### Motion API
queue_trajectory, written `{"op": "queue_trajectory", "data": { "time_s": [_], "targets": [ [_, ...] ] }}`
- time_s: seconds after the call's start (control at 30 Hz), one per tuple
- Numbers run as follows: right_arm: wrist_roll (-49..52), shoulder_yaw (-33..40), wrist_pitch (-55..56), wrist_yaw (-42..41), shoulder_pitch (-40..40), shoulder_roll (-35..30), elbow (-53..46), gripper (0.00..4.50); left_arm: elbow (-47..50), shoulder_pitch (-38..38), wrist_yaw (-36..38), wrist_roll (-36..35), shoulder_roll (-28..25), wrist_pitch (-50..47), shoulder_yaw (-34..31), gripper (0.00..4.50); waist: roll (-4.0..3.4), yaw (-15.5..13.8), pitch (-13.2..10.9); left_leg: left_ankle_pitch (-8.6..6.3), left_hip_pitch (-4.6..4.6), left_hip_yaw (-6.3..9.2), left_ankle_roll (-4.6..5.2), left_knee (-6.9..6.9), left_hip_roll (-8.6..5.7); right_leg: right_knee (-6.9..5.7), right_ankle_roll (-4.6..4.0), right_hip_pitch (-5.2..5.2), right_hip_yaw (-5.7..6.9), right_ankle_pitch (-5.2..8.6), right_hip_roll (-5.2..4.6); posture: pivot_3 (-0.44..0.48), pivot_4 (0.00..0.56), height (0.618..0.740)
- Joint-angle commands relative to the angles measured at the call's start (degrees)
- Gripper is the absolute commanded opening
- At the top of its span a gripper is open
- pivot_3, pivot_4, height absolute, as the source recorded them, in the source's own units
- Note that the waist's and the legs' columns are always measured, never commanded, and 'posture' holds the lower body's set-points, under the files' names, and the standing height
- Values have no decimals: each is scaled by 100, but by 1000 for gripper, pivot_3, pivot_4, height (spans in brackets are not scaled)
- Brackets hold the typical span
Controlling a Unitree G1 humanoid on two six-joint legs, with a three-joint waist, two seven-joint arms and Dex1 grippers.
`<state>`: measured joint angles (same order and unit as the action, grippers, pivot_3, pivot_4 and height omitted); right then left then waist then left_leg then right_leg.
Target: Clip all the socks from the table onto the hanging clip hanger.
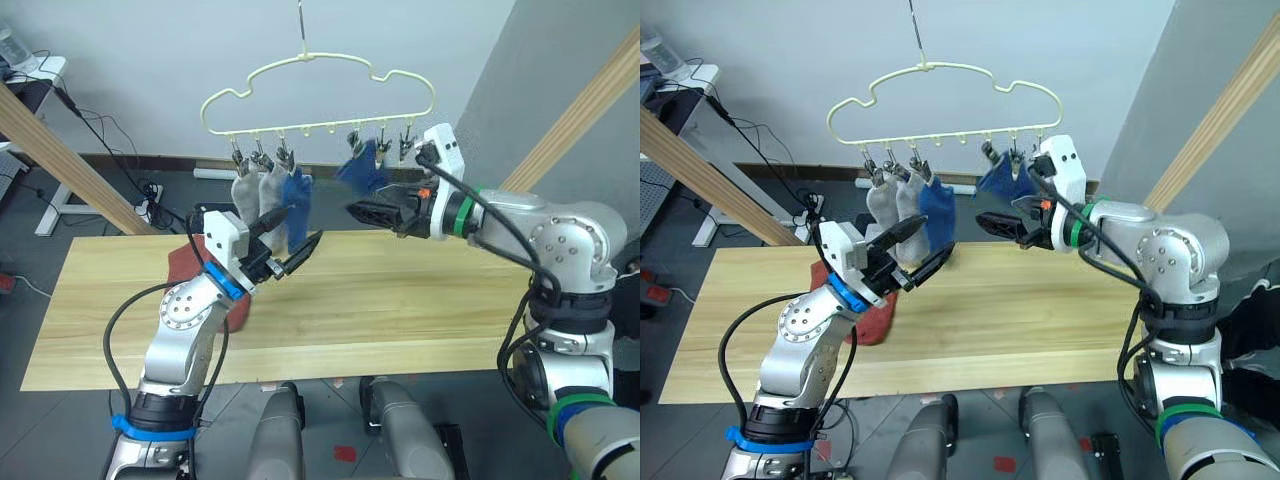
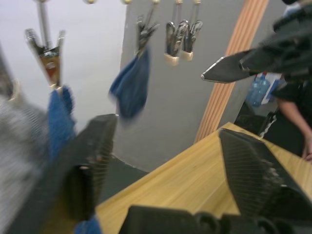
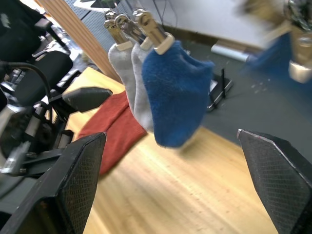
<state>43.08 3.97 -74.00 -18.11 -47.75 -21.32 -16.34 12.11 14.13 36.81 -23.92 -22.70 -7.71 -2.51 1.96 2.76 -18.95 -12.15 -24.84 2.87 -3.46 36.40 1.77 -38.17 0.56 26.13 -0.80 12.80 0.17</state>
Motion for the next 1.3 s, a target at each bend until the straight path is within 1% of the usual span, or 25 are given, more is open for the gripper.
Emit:
{"op": "queue_trajectory", "data": {
  "time_s": [0.03, 0.17, 0.2, 0.3, 0.37, 0.5, 0.6, 0.7, 0.77, 0.8, 0.87, 1.03, 1.17, 1.3],
  "targets": [
    [-577, -253, 758, 479, 363, 180, -808, 4500, 657, -123, -17, -462, -246, -479, -350, 4479, 0, 0, 0, 0, 0, 0, 0, 2, 1, 0, 0, 0, 0, 0, 0, -26, 324, 740],
    [-1400, -741, 1560, 796, 721, 155, -1211, 4500, 1161, -116, 45, -1252, -638, -1374, -671, 4479, 0, 1, 0, 0, -1, 1, -1, 2, 0, 1, 1, 0, -1, 1, -1, -19, 323, 740],
    [-1543, -753, 1700, 912, 777, 225, -1222, 4500, 1266, -80, 32, -1476, -752, -1615, -766, 4479, 0, 1, 0, 1, -1, 0, -1, 4, 0, 2, 2, 0, -1, 1, -1, -19, 323, 740],
    [-2037, -780, 2156, 1284, 895, 402, -1212, 4500, 1562, 104, -223, -2436, -1047, -2411, -1208, 4479, 0, -5, 0, 1, -1, -1, -2, 13, -3, 2, 4, -2, -3, 0, -3, -5, 317, 740],
    [-2263, -794, 2344, 1406, 950, 483, -1194, 4500, 1705, 131, -248, -2794, -1187, -2665, -1360, 4479, 0, -11, 0, 0, -2, 0, -2, 22, 0, 1, 6, -3, -2, -1, -1, -5, 317, 740],
    [-2620, -924, 2685, 1434, 1004, 575, -1117, 4500, 1877, -41, -35, -2810, -1407, -2649, -1425, 4479, 0, -21, 0, 0, -2, -3, -2, 22, -3, 1, 7, -3, -5, -2, -2, 9, 311, 740],
    [-2947, -1063, 3049, 1614, 942, 872, -856, 4500, 1881, -98, -25, -2377, -1397, -2308, -1365, 4479, 0, -23, 0, 1, -2, -3, -2, 23, -1, 0, 6, -2, -5, -2, -2, 21, 306, 740],
    [-3134, -1103, 3264, 1643, 902, 1067, -732, 4500, 1889, -94, -105, -2227, -1351, -2227, -1318, 4479, 0, -54, 0, 1, 0, 0, -3, 23, 0, -5, 6, -2, -4, -2, -1, 23, 306, 740],
    [-3203, -1104, 3307, 1623, 918, 1153, -725, 4140, 1885, -99, -110, -2183, -1338, -2204, -1289, 4500, 0, -92, 0, 1, -1, -1, -3, 25, -1, -6, 6, -2, -5, -2, -1, 27, 310, 740],
    [-3232, -1106, 3317, 1613, 929, 1185, -728, 3889, 1883, -103, -110, -2161, -1329, -2187, -1272, 4500, 0, -100, 0, 1, -1, -1, -3, 25, -2, -4, 6, -2, -5, -2, -2, 27, 310, 740],
    [-3282, -1114, 3315, 1609, 954, 1255, -747, 3239, 1867, -123, -99, -2067, -1307, -2119, -1221, 4500, 0, -109, 0, 1, -2, -2, -3, 25, -3, -2, 6, -3, -5, -2, -5, 27, 311, 740],
    [-3411, -1148, 3293, 1609, 1016, 1441, -774, 3239, 1853, -166, -123, -1923, -1219, -2030, -1143, 4500, 1, -110, 0, 1, -2, -2, -3, 25, -5, -2, 5, -3, -5, -2, -8, 25, 312, 740],
    [-3580, -1079, 3310, 1841, 925, 1687, -468, 3239, 1896, -128, -142, -1937, -1181, -2089, -1104, 4500, 0, -110, 0, 1, -1, 0, -3, 25, -2, -6, 5, -3, -4, -2, -7, 24, 315, 740],
    [-3824, -1073, 3448, 1854, 905, 1637, -344, 3239, 1872, -120, -125, -1927, -1202, -2088, -1121, 4500, 0, -111, 0, 1, -2, -1, -3, 32, -5, -11, 5, -3, -4, -2, -8, 25, 317, 740]
  ]
}}
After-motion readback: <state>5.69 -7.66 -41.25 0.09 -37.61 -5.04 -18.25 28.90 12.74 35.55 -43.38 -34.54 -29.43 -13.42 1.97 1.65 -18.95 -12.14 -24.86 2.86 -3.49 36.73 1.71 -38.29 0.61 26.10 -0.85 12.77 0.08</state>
